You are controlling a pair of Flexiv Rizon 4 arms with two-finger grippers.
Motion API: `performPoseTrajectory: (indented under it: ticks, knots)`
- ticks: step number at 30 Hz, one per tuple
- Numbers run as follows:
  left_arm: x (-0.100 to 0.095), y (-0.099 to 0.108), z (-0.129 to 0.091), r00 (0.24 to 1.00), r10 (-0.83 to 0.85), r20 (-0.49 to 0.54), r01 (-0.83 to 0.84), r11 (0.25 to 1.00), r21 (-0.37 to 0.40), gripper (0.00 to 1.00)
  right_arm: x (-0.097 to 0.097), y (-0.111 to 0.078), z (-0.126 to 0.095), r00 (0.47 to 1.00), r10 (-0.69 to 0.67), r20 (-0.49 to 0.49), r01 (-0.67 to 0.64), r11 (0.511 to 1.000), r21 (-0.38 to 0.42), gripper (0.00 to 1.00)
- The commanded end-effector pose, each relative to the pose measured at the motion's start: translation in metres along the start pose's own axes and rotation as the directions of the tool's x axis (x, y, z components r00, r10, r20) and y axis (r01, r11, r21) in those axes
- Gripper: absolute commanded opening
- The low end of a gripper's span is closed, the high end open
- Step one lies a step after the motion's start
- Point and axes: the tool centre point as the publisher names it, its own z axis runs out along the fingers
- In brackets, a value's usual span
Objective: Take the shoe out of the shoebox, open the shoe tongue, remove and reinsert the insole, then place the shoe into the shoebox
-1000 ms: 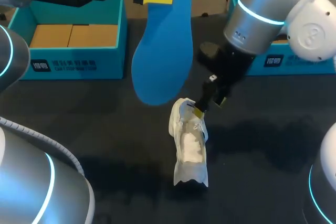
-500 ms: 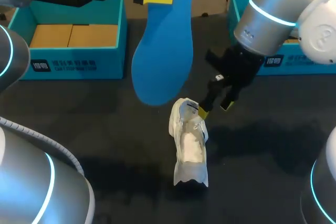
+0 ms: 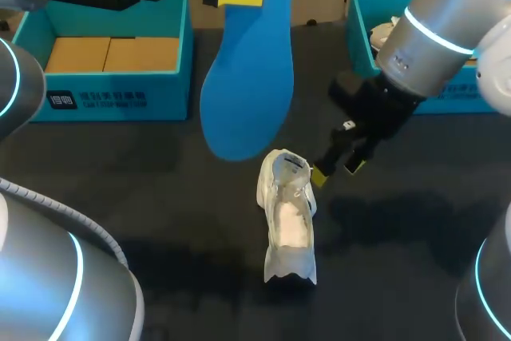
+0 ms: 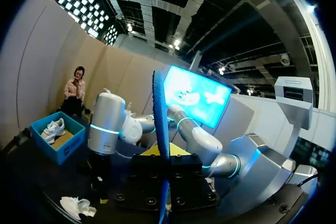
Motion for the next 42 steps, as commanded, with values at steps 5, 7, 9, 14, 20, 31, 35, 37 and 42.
performPoseTrajectory:
  ticks: [5,7,9,14,20,31,35,37,42]
  knots:
    - [0.0,-0.001,0.001,1.0,0.0,0.001,0.0,1.0,-0.003,0.0,-0.006,0.013,-0.009,0.987,0.154,-0.051,-0.152,0.988,0.038,1.0]
    - [0.0,-0.001,0.001,1.0,0.0,0.001,0.0,1.0,-0.003,0.0,-0.011,0.012,-0.012,0.975,0.216,-0.059,-0.215,0.976,0.021,1.0]
    - [0.0,-0.001,0.001,1.0,0.0,0.001,0.0,1.0,-0.003,0.0,-0.014,0.009,-0.015,0.953,0.29,-0.088,-0.292,0.956,-0.014,1.0]
    - [0.0,-0.001,0.001,1.0,0.0,0.001,0.0,1.0,-0.003,0.0,-0.01,0.003,-0.021,0.914,0.382,-0.133,-0.4,0.905,-0.144,1.0]
    - [0.0,-0.001,0.001,1.0,0.0,0.001,0.0,1.0,-0.003,0.0,-0.016,-0.006,-0.02,0.861,0.465,-0.203,-0.501,0.845,-0.187,1.0]
    - [0.0,-0.001,0.001,1.0,0.0,0.001,0.0,1.0,-0.003,0.0,-0.02,-0.005,-0.028,0.795,0.55,-0.256,-0.586,0.805,-0.091,1.0]
    - [0.0,-0.001,0.001,1.0,0.0,0.001,0.0,1.0,-0.003,0.0,-0.021,-0.001,-0.031,0.792,0.553,-0.259,-0.587,0.806,-0.076,1.0]
    - [0.0,-0.001,0.001,1.0,0.0,0.001,0.0,1.0,-0.003,0.0,-0.022,0.003,-0.033,0.791,0.552,-0.263,-0.584,0.809,-0.061,1.0]
    - [0.0,-0.001,0.001,1.0,0.0,0.001,0.0,1.0,-0.003,0.0,-0.024,0.012,-0.035,0.797,0.521,-0.306,-0.559,0.828,-0.046,1.0]
